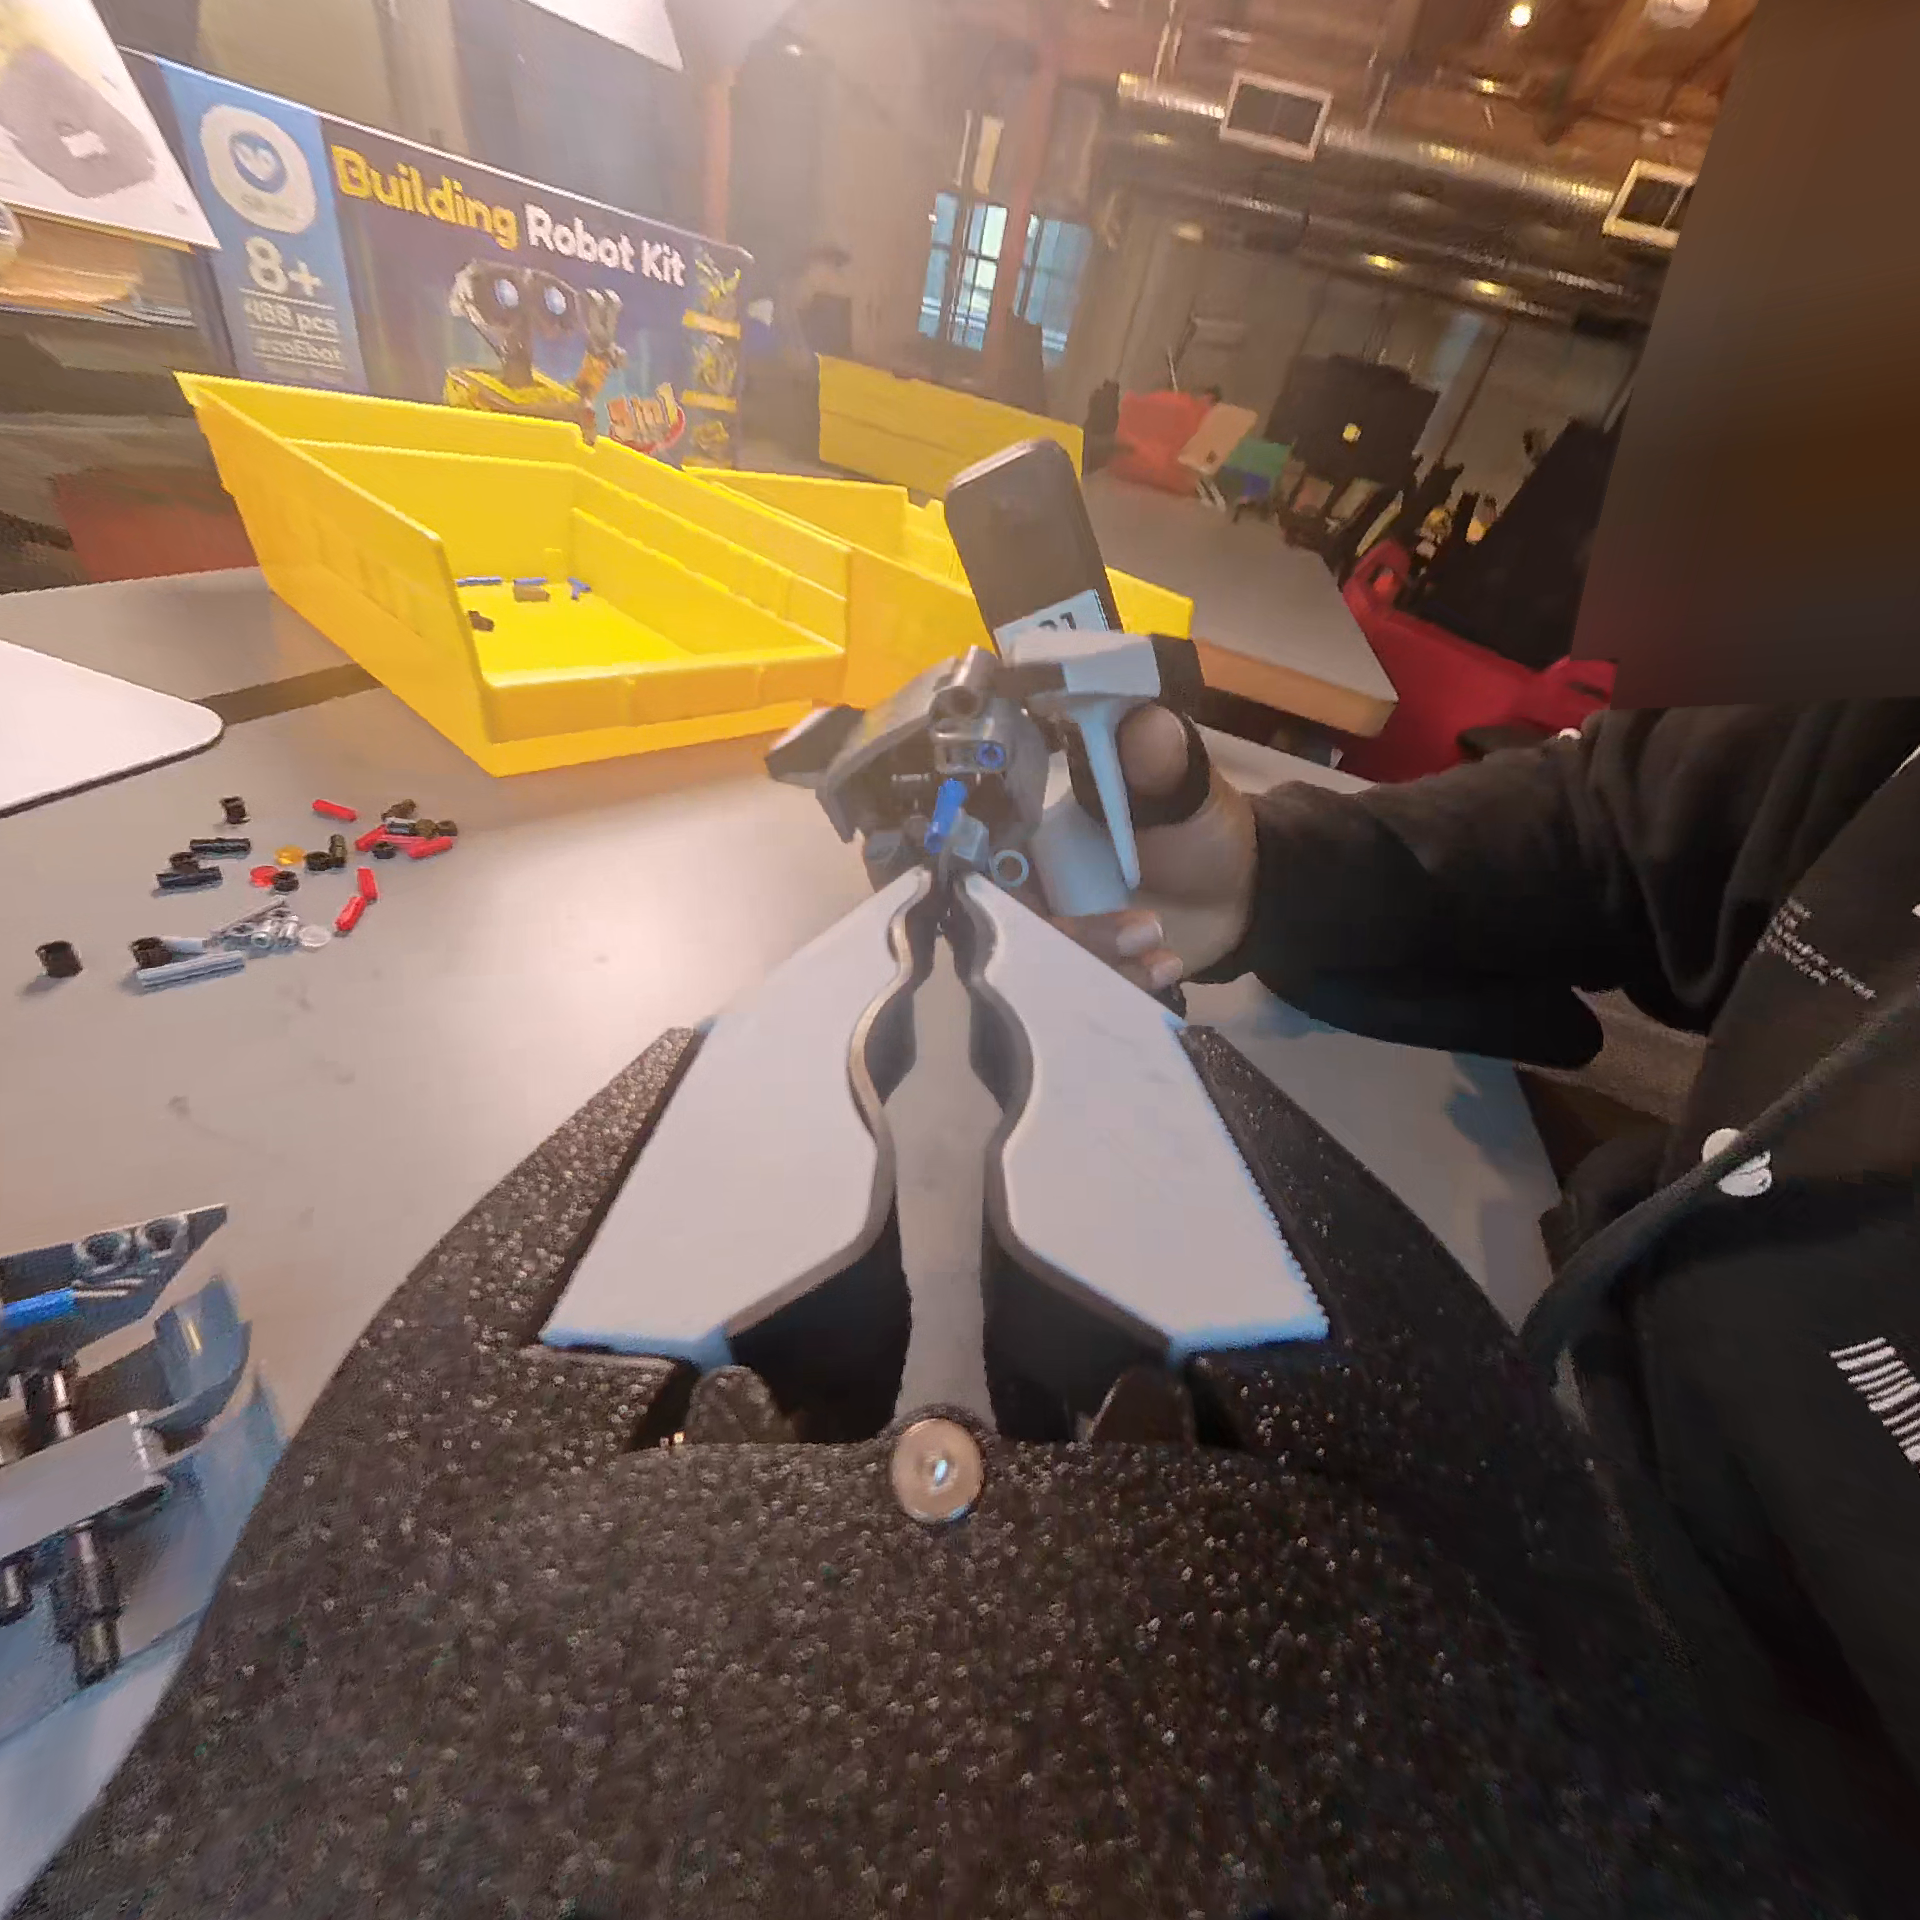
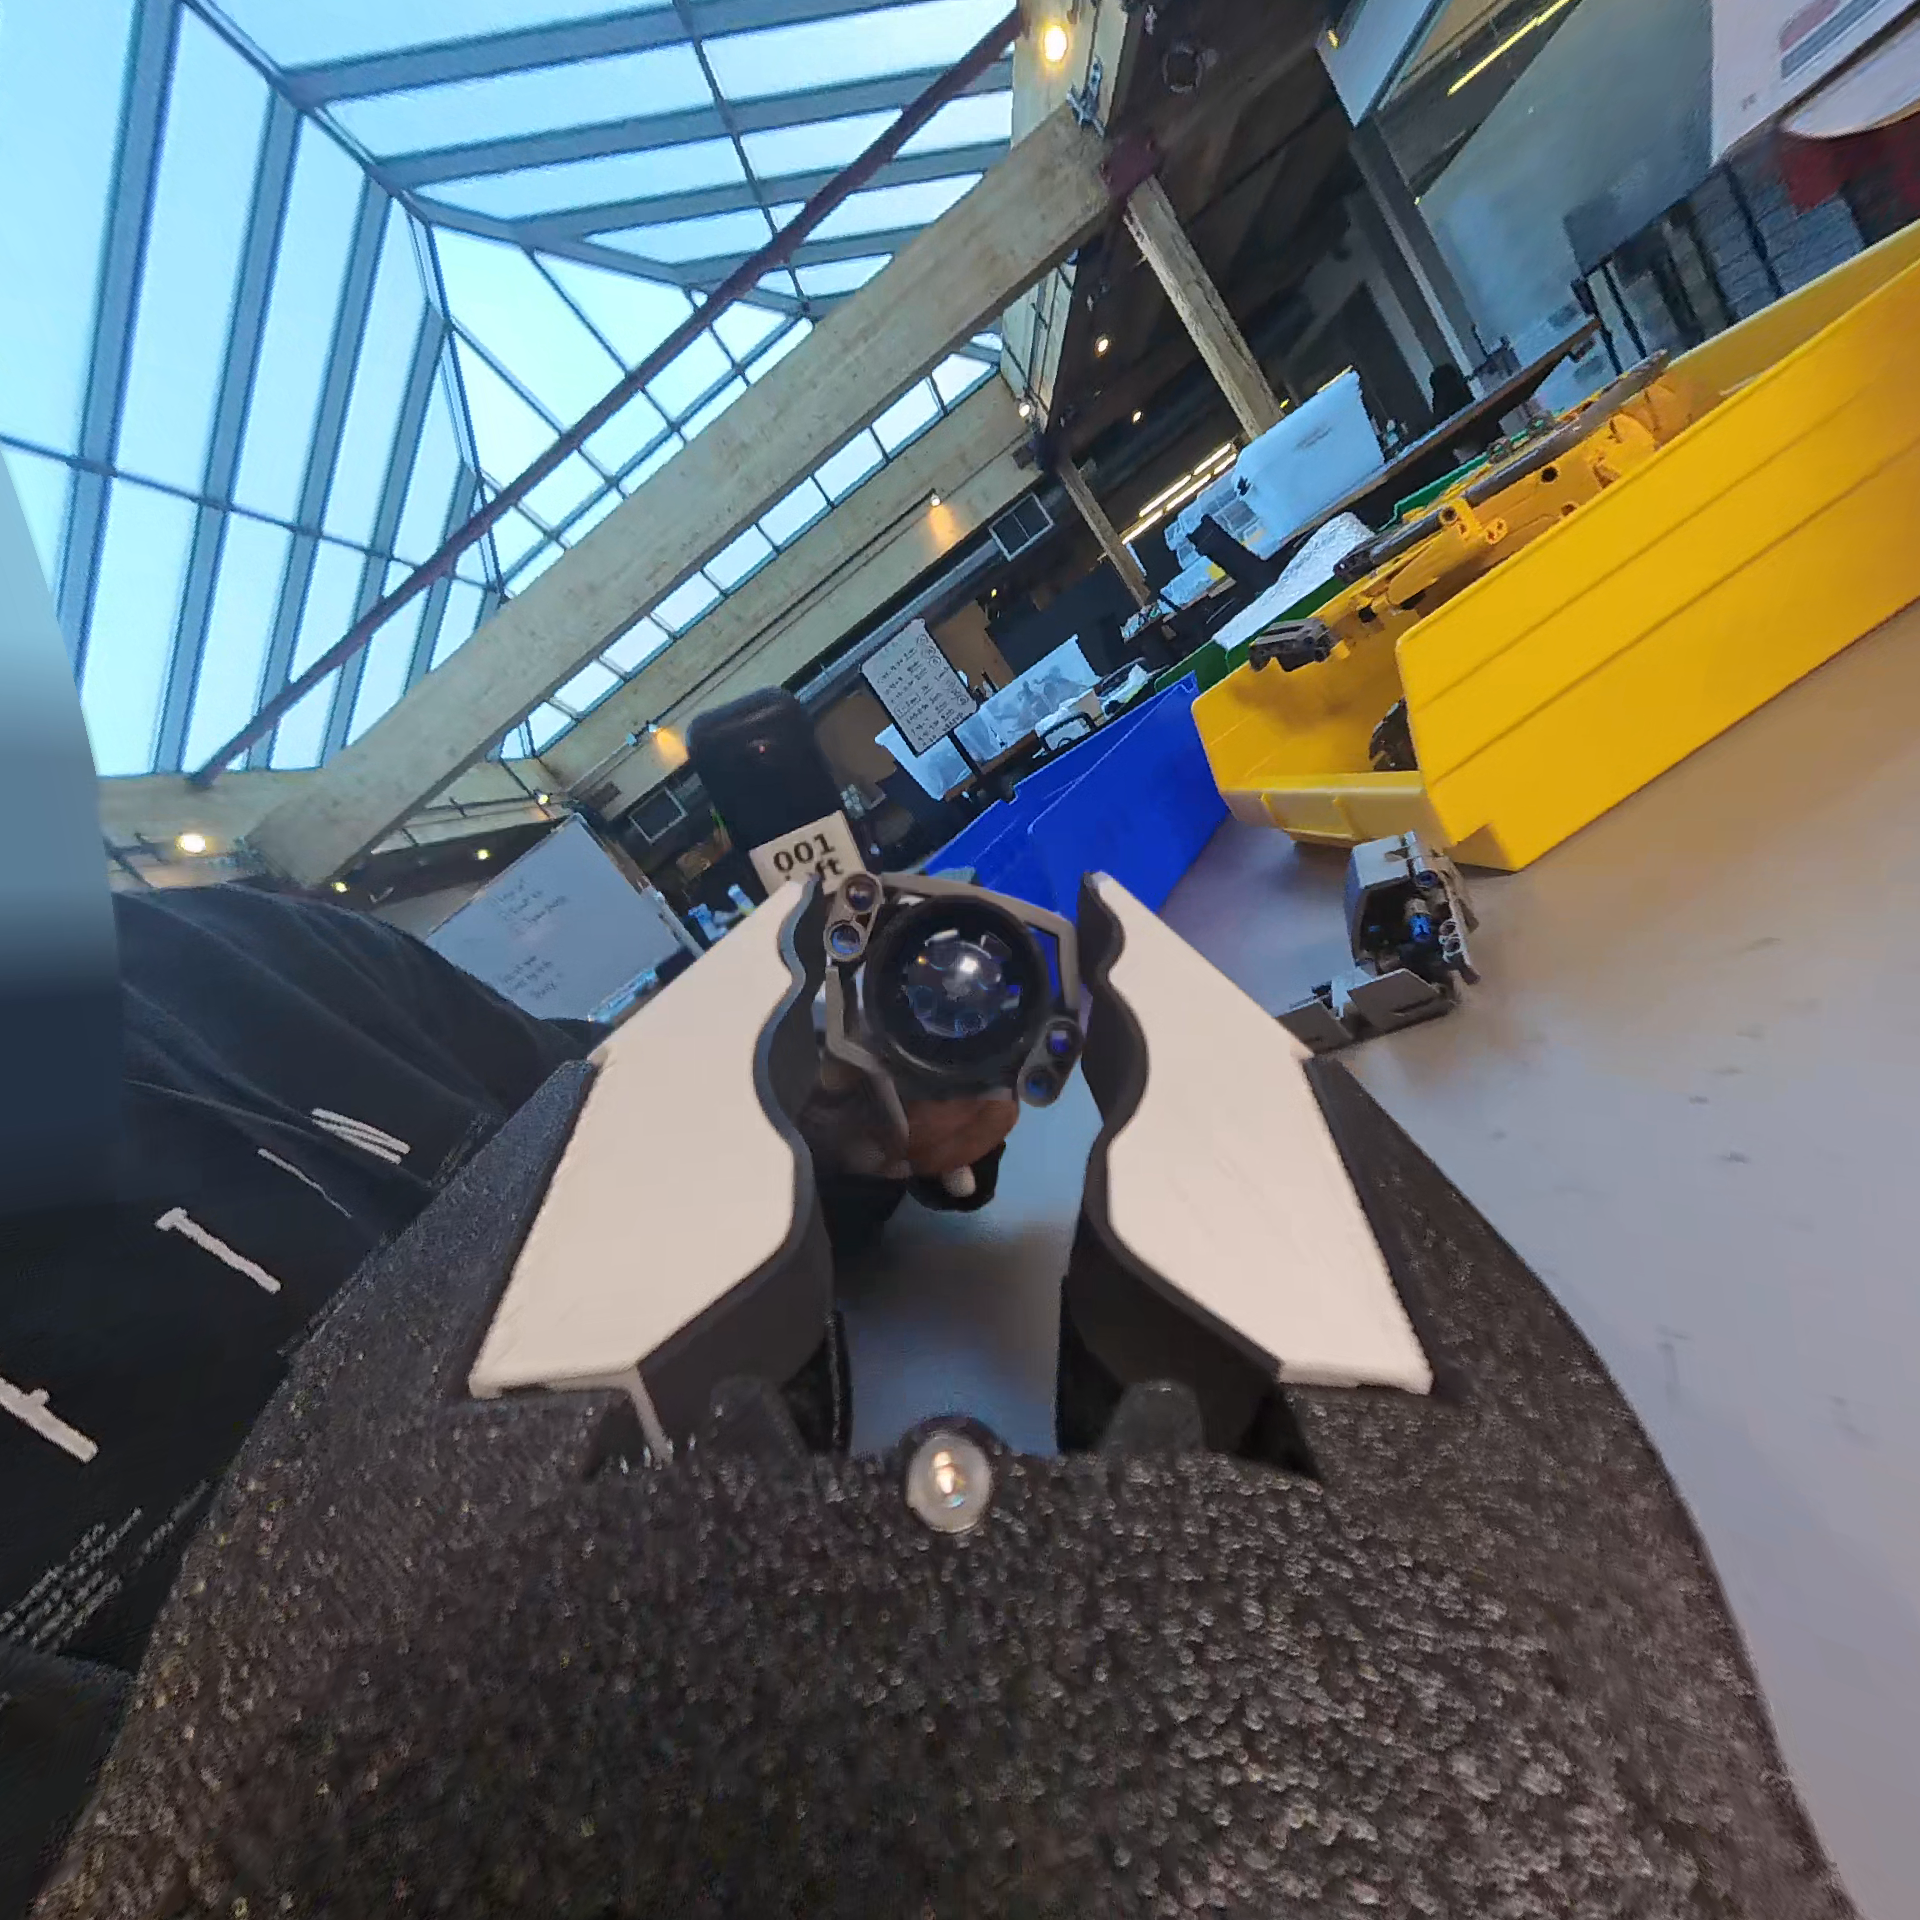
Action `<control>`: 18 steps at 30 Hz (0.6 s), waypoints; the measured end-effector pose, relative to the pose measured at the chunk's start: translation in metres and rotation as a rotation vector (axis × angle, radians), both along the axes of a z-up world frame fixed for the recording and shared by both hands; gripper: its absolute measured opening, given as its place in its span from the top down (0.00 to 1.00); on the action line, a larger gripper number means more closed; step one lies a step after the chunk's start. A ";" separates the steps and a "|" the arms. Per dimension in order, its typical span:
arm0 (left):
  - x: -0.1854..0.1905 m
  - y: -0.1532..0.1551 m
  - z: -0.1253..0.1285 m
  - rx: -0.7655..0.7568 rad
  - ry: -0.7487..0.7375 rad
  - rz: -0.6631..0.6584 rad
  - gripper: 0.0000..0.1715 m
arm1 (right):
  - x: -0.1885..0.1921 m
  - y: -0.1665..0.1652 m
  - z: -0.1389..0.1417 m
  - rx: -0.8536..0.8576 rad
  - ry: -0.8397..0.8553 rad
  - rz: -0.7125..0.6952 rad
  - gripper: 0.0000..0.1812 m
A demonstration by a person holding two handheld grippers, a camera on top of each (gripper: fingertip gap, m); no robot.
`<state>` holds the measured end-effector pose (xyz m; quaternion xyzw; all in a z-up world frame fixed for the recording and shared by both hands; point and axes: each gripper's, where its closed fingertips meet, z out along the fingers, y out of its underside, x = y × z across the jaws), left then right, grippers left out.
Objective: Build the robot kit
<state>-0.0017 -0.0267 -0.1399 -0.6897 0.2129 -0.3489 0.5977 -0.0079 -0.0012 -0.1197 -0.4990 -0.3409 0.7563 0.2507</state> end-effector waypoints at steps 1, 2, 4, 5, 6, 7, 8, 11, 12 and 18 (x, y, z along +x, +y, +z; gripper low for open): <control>-0.002 -0.001 0.002 -0.005 -0.017 -0.006 1.00 | 0.001 -0.002 -0.003 0.044 -0.009 0.013 0.74; -0.004 -0.002 0.002 -0.014 -0.024 -0.011 1.00 | 0.002 -0.005 -0.006 0.096 -0.027 0.019 0.75; -0.004 -0.003 -0.001 -0.019 -0.019 -0.016 0.99 | 0.002 -0.009 -0.010 0.202 -0.056 0.026 0.75; -0.004 -0.003 -0.002 -0.026 -0.022 -0.023 0.99 | 0.003 -0.011 -0.012 0.258 -0.072 0.035 0.74; -0.004 -0.004 -0.003 -0.030 -0.022 -0.026 0.99 | 0.004 -0.012 -0.015 0.319 -0.094 0.043 0.74; -0.004 -0.005 -0.003 -0.032 -0.024 -0.030 0.99 | 0.004 -0.014 -0.018 0.378 -0.115 0.044 0.74; -0.004 -0.006 -0.003 -0.032 -0.033 -0.038 0.99 | 0.005 -0.015 -0.021 0.426 -0.133 0.045 0.74; -0.003 -0.008 -0.001 -0.034 -0.059 -0.057 0.99 | 0.007 -0.021 -0.030 0.499 -0.180 0.075 0.74; -0.003 -0.009 0.000 -0.035 -0.062 -0.059 0.99 | 0.007 -0.023 -0.033 0.519 -0.194 0.082 0.74; -0.011 -0.007 -0.001 -0.052 -0.084 -0.052 0.99 | 0.006 -0.031 -0.046 0.638 -0.253 0.108 0.75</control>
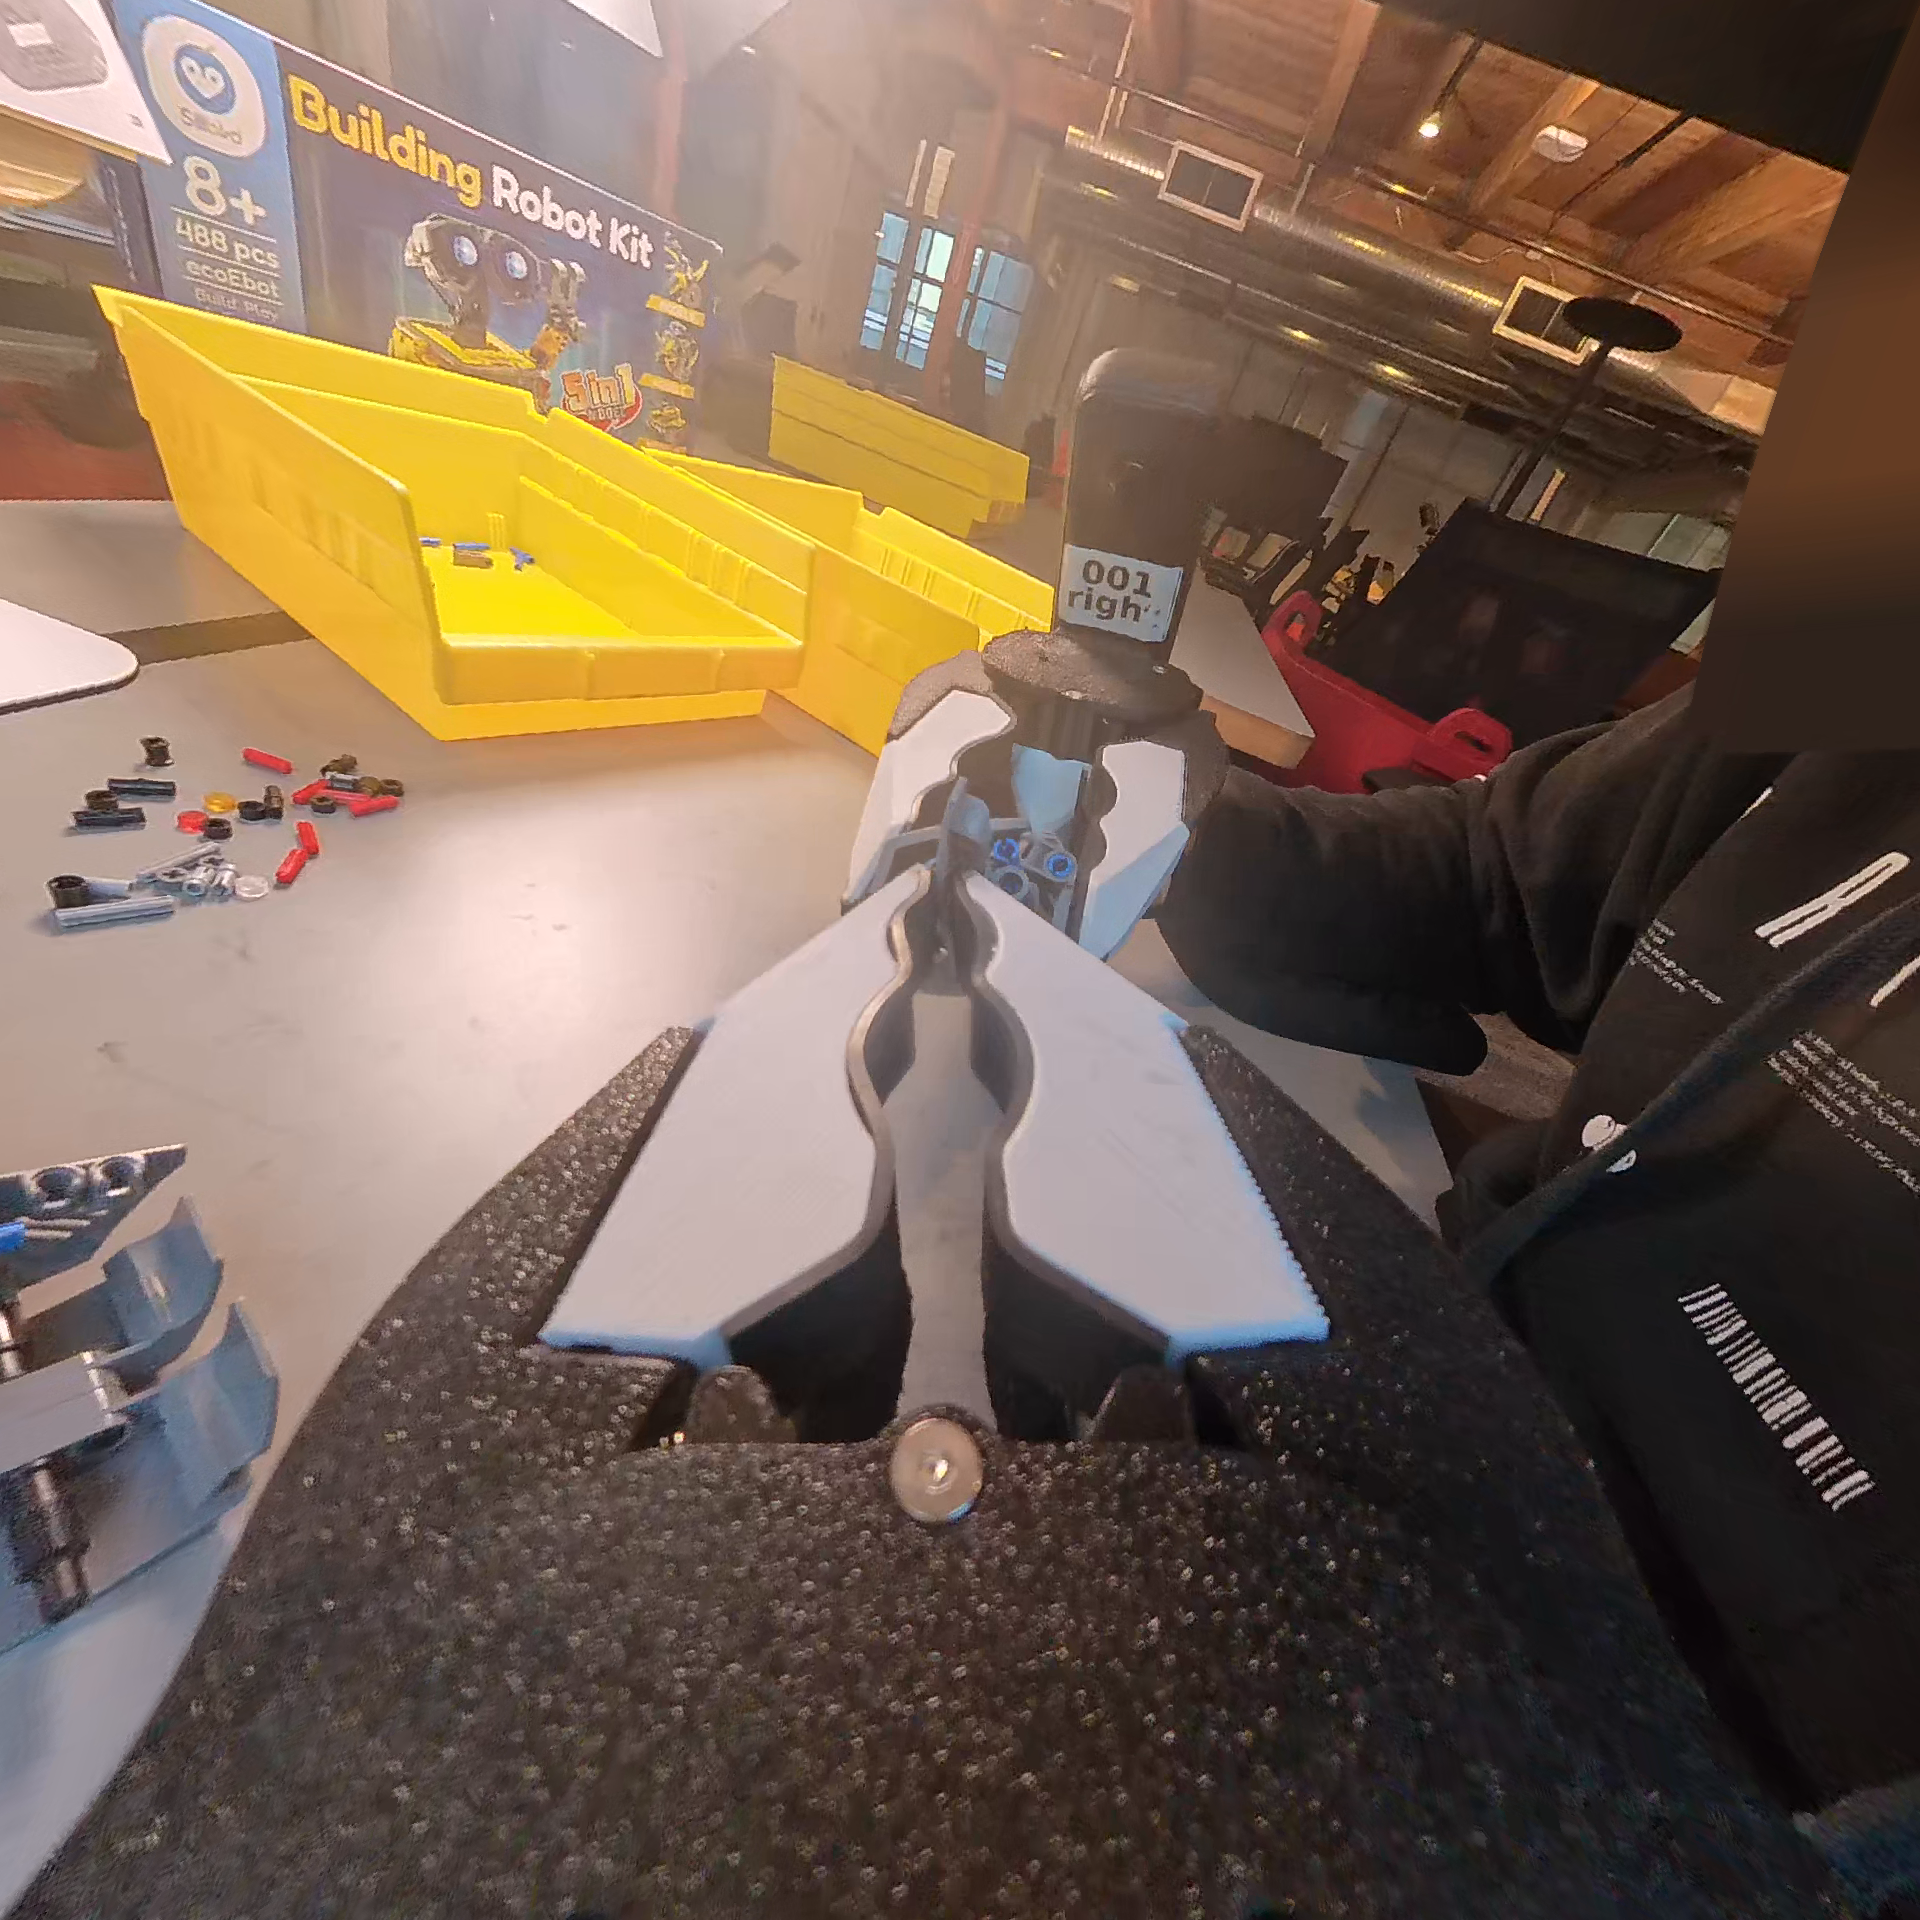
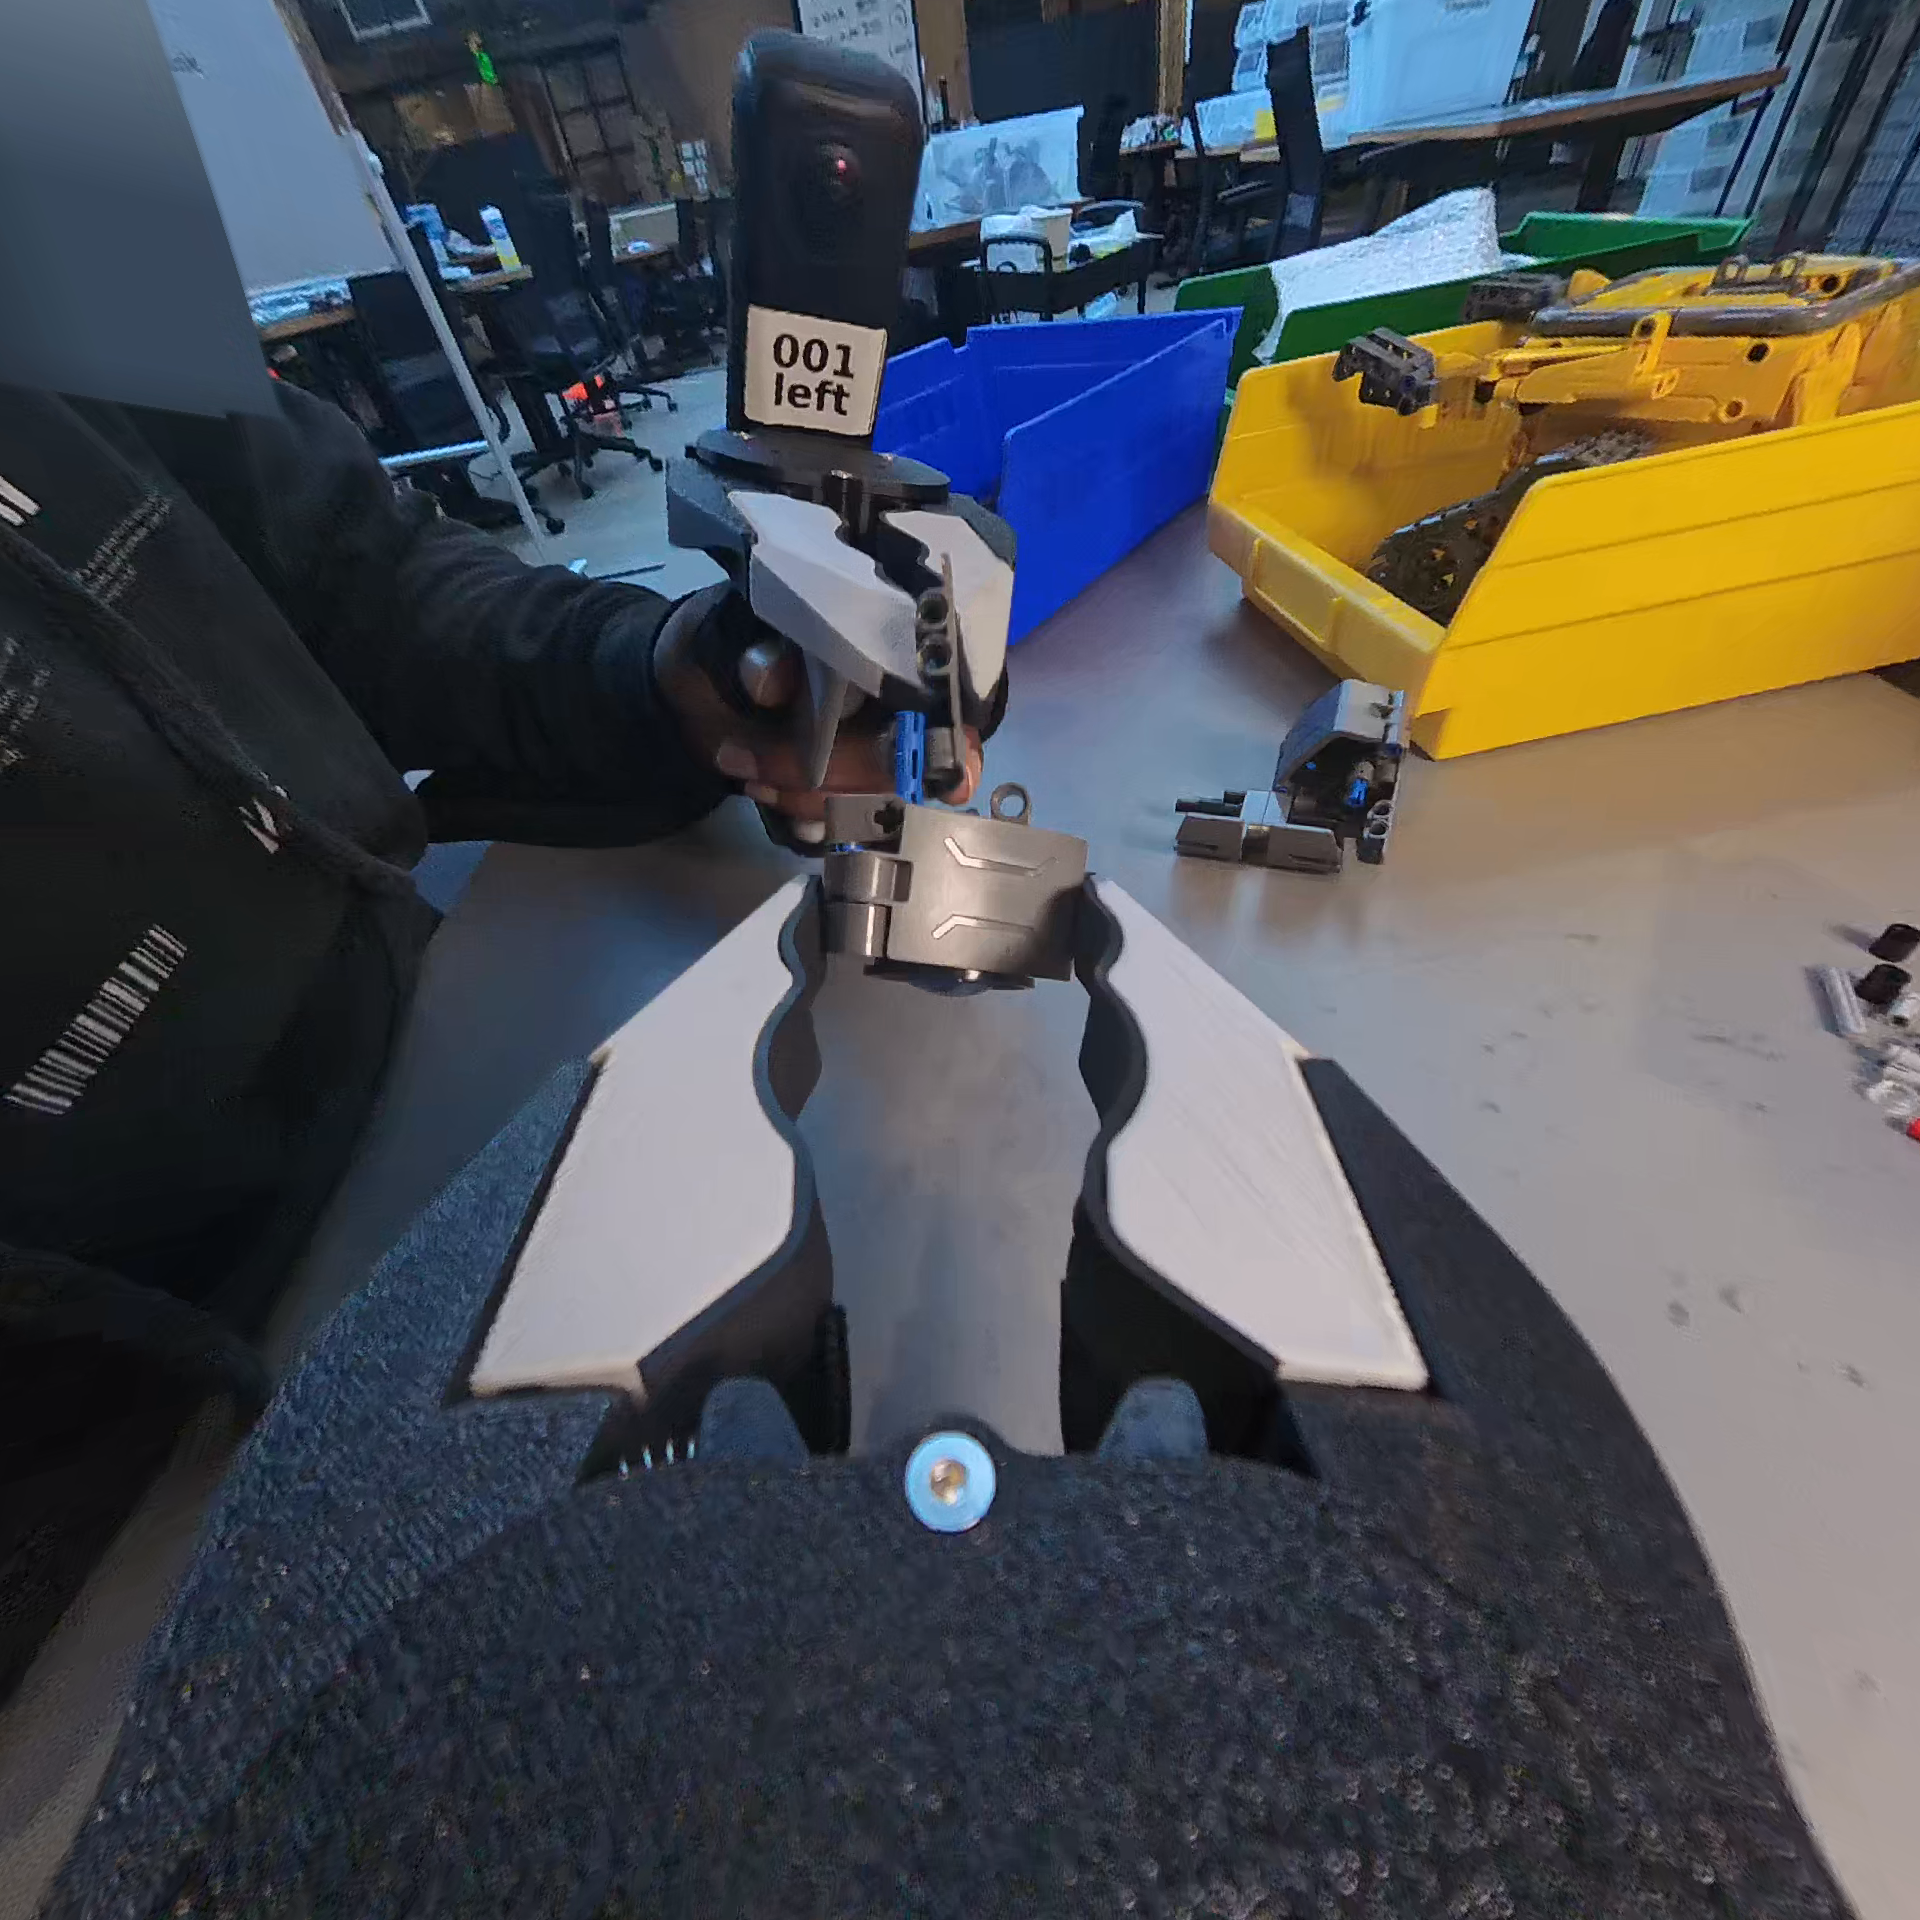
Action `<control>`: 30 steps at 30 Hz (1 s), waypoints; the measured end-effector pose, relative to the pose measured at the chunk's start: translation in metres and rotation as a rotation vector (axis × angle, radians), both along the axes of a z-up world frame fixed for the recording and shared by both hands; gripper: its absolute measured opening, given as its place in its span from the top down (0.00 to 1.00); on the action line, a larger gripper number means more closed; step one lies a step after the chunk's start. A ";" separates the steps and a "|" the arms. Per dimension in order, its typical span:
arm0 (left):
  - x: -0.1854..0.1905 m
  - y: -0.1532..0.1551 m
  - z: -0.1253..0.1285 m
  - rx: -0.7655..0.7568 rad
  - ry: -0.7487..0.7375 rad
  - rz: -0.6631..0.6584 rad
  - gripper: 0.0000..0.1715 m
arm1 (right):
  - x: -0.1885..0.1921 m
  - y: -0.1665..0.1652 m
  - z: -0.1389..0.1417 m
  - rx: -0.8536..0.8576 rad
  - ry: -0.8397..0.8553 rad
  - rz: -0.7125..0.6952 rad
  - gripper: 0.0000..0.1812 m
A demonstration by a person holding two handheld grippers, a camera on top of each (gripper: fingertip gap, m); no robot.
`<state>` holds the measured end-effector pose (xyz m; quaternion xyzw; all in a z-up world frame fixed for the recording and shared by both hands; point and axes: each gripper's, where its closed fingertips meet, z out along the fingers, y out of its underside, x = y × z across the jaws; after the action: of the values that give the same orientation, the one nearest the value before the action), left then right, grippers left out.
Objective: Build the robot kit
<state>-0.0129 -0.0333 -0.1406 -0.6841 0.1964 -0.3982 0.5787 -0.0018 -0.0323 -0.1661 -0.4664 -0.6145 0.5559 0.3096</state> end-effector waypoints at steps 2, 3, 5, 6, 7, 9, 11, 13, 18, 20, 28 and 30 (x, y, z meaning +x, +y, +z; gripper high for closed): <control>-0.008 0.002 -0.001 -0.007 -0.001 0.015 0.99 | 0.004 0.001 -0.012 0.008 -0.079 0.025 0.75; -0.010 0.002 -0.001 -0.014 -0.004 0.012 0.99 | 0.008 0.000 -0.023 0.039 -0.148 0.045 0.75; -0.011 0.002 -0.005 -0.031 0.009 0.000 0.99 | 0.013 0.002 -0.046 0.160 -0.267 0.048 0.75; -0.011 0.002 -0.008 -0.034 0.029 -0.001 0.99 | 0.018 0.000 -0.059 0.203 -0.348 0.073 0.74; -0.010 0.002 -0.011 -0.038 0.056 -0.011 0.99 | 0.021 0.001 -0.069 0.258 -0.406 0.074 0.75; -0.006 0.000 -0.019 -0.050 0.112 -0.035 0.99 | 0.026 -0.002 -0.084 0.330 -0.494 0.098 0.74; -0.002 -0.001 -0.026 -0.064 0.155 -0.048 0.99 | 0.025 -0.004 -0.084 0.346 -0.508 0.096 0.74; 0.001 -0.002 -0.032 -0.073 0.182 -0.060 0.99 | 0.024 -0.004 -0.087 0.387 -0.512 0.101 0.74; -0.004 -0.001 -0.034 -0.073 0.204 -0.044 0.99 | 0.021 -0.006 -0.087 0.452 -0.446 0.100 0.66; -0.009 0.001 -0.034 -0.073 0.202 -0.028 0.99 | 0.022 -0.006 -0.080 0.522 -0.367 0.101 0.62; -0.015 0.004 -0.033 -0.077 0.193 -0.012 0.99 | 0.034 -0.016 -0.074 0.839 -0.183 0.076 0.63; -0.014 0.004 -0.035 -0.087 0.188 -0.017 0.99 | 0.028 -0.013 -0.075 0.839 -0.168 0.057 0.66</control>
<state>-0.0268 -0.0294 -0.1752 -0.7411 0.2382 -0.3454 0.5240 0.0259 -0.0448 -0.2414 -0.3267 -0.8230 0.2261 0.4059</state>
